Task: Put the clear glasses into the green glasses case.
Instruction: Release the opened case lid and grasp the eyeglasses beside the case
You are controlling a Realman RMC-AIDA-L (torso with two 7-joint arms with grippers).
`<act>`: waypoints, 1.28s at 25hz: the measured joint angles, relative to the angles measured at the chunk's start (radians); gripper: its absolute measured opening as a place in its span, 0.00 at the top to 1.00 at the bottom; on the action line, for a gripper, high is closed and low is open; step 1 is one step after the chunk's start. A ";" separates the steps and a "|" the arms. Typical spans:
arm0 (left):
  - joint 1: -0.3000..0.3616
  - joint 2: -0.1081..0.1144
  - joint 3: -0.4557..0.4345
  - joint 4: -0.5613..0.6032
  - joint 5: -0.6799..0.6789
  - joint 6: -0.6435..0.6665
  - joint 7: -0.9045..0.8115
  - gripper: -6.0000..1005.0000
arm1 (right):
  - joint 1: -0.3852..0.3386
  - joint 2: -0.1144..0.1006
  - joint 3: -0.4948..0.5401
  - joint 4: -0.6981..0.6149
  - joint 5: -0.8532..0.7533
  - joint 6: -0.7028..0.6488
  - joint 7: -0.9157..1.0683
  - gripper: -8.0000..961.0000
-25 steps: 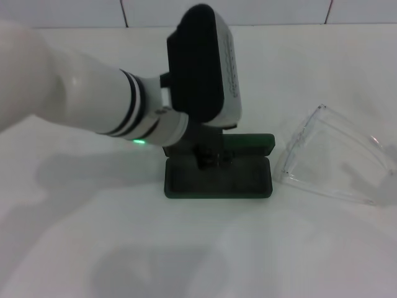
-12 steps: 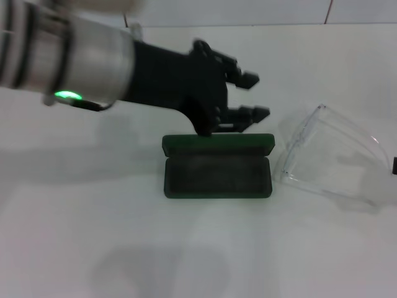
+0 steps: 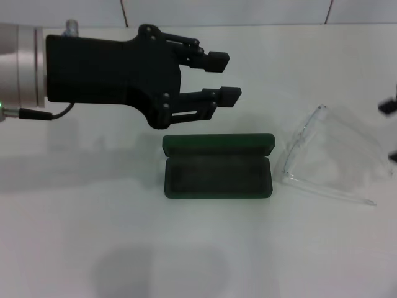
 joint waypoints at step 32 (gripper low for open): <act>0.020 0.001 -0.126 -0.435 -0.185 0.031 0.228 0.55 | 0.233 0.139 -0.616 0.272 -0.403 0.554 -0.378 0.34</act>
